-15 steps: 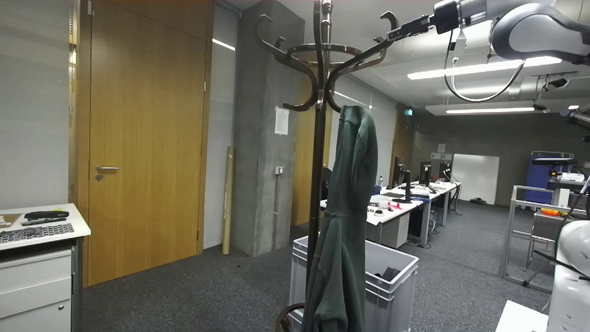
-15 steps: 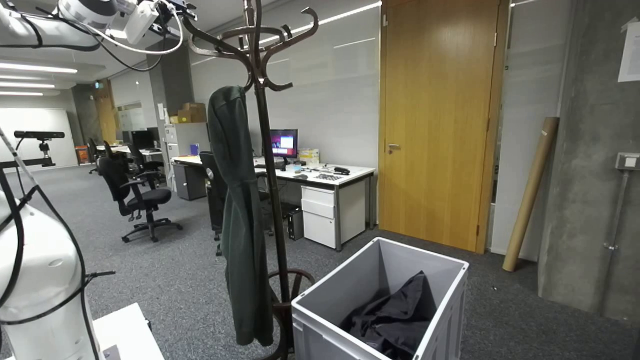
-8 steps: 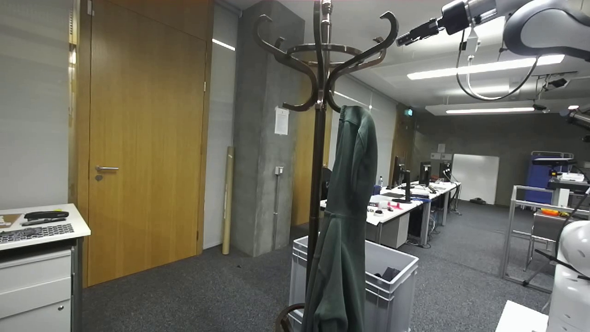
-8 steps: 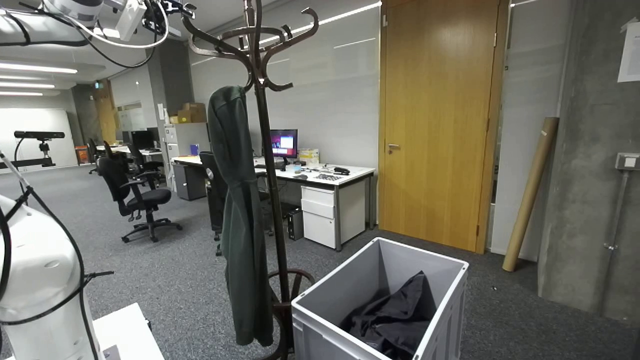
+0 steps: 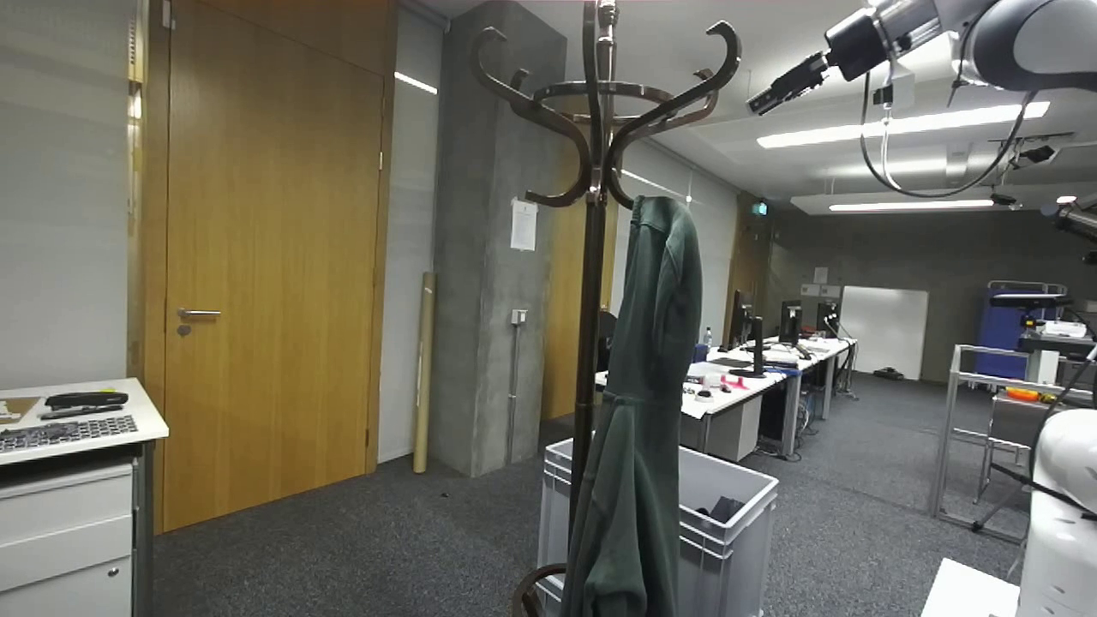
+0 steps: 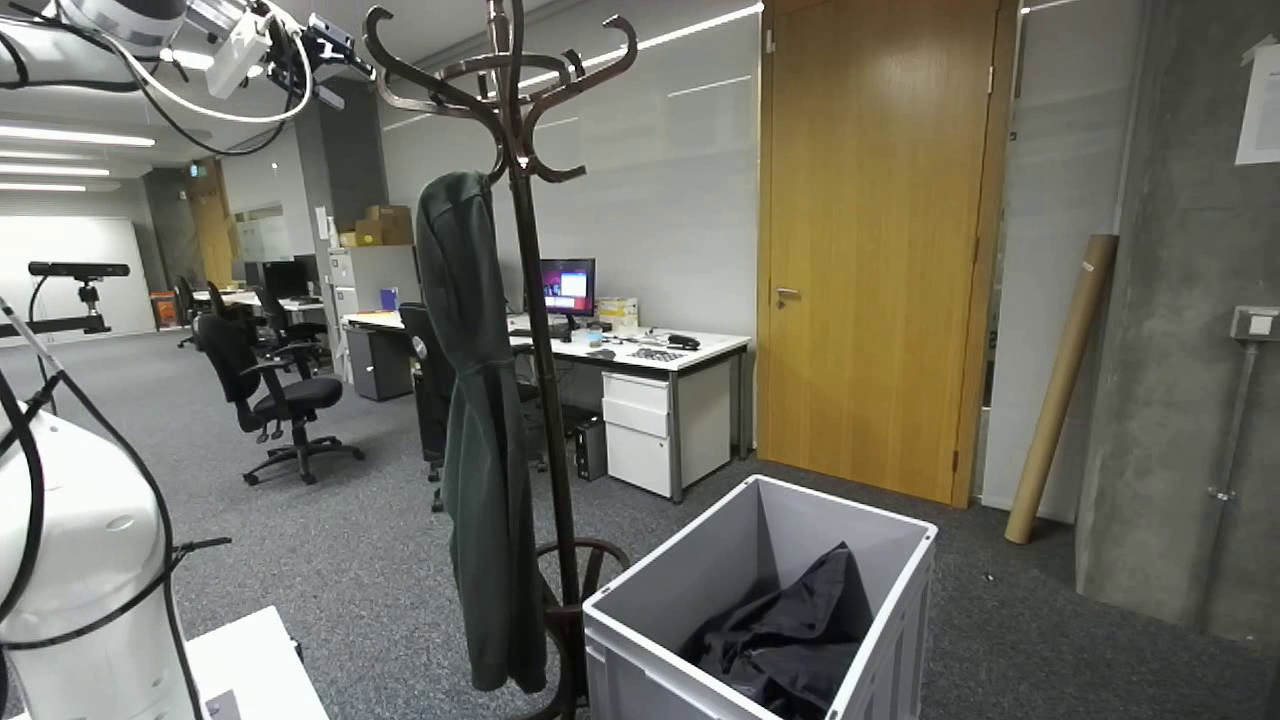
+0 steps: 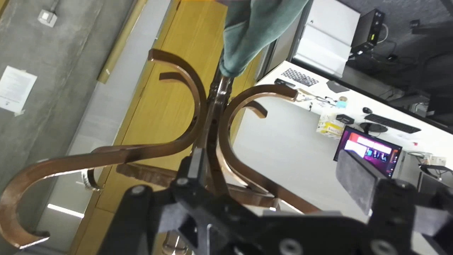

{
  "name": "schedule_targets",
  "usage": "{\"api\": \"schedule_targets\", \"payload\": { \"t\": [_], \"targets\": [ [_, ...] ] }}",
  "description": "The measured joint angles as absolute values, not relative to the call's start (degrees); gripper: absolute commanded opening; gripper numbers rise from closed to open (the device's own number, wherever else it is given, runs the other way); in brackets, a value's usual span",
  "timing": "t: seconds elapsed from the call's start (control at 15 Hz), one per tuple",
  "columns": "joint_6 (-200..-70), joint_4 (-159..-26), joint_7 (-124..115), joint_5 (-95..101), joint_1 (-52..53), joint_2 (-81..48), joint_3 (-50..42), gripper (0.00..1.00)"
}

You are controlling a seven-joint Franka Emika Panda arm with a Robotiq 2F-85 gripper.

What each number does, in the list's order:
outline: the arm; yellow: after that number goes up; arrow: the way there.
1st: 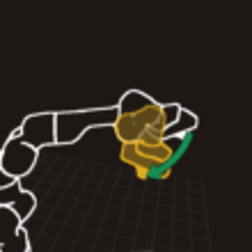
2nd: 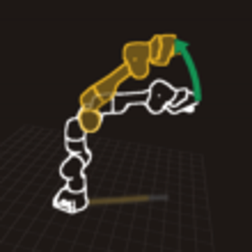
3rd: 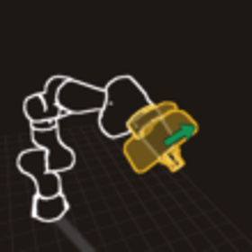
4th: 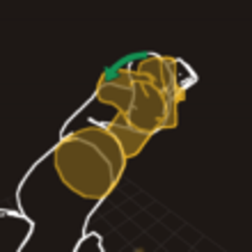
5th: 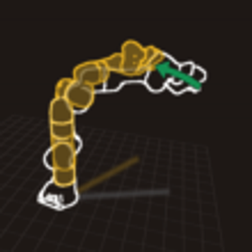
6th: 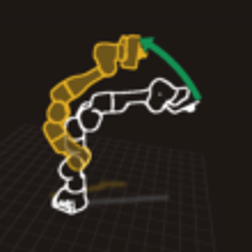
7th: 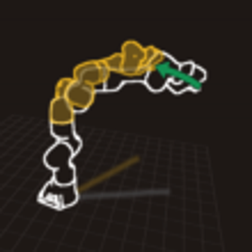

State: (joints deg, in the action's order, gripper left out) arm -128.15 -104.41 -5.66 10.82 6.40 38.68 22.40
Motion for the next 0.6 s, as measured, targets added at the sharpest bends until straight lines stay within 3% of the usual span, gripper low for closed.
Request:
{"api": "schedule_targets", "payload": {
  "t": [0.6],
  "targets": [
    [-118.8,-110.1,-14.2,7.6,8.8,40.3,24.9,1.0]
  ]
}}
